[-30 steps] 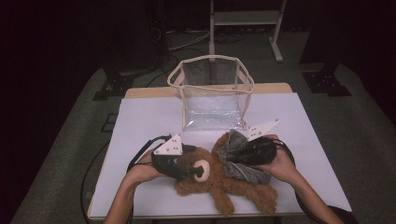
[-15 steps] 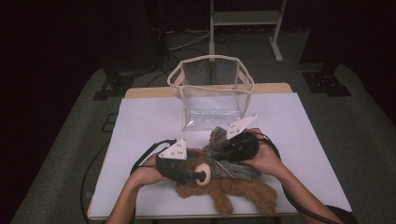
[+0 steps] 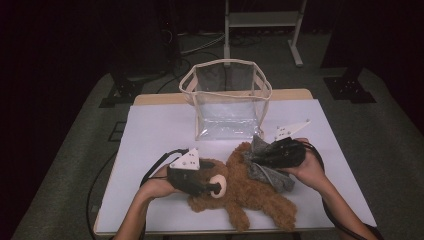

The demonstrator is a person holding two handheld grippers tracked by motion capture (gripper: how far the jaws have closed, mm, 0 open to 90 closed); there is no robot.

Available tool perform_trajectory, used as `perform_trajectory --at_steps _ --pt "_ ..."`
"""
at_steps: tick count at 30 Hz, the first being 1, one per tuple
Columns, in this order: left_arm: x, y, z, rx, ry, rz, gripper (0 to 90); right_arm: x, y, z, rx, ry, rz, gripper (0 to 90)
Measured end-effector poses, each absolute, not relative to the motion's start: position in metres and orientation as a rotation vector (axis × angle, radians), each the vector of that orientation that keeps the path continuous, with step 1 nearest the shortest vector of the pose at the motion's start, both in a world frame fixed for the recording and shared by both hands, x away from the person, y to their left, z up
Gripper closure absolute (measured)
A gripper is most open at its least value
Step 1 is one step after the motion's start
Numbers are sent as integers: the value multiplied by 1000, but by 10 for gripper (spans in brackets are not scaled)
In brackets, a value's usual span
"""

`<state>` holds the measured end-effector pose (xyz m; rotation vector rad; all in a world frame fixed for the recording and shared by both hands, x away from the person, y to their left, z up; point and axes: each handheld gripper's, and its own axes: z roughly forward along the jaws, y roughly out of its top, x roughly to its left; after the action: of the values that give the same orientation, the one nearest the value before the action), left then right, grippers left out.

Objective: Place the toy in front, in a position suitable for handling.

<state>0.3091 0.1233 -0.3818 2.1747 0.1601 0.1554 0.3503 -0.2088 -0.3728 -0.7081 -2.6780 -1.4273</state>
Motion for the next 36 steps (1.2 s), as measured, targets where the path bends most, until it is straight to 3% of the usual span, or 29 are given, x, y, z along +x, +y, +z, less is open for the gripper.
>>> perform_trajectory --at_steps 9,17,36 --pt "308 122 -381 2185 152 165 334 342 -167 -343 -545 -2762 -1420 766" --pt "305 120 -380 2206 143 192 335 361 -121 -364 -517 -2855 -1182 764" --pt "309 123 -381 2187 158 175 335 337 -262 -376 -910 -2655 -1471 766"
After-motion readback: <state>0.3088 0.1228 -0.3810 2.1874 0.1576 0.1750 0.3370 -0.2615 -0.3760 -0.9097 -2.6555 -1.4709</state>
